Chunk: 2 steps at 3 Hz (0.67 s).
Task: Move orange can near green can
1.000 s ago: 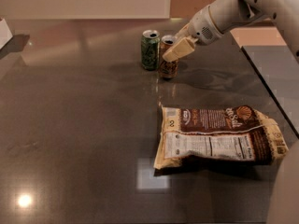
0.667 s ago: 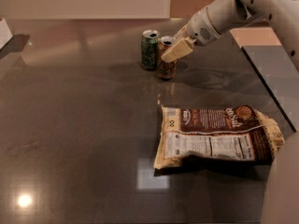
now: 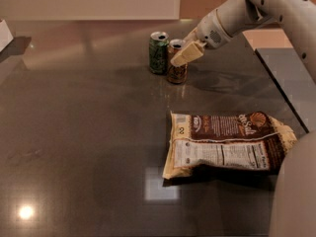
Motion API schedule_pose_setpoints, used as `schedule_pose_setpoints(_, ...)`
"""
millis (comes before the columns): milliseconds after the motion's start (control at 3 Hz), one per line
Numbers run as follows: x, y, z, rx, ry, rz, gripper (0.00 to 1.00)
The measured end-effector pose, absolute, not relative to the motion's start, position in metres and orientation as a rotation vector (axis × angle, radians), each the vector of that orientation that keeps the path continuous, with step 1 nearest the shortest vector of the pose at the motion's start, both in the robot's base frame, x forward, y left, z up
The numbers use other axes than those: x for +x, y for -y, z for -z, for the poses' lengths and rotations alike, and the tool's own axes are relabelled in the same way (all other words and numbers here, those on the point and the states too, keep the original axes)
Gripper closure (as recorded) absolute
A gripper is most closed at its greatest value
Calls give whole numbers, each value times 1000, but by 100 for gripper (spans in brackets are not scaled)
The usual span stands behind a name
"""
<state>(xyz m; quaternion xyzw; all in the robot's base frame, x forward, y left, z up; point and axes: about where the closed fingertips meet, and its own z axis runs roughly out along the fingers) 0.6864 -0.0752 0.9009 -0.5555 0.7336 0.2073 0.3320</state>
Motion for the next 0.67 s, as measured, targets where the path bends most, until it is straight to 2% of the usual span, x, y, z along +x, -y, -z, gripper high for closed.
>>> schedule_pose_setpoints(333, 687, 73, -899, -1455, -1917, -546, 0)
schedule_pose_setpoints(667, 687, 73, -899, -1455, -1917, -547, 0)
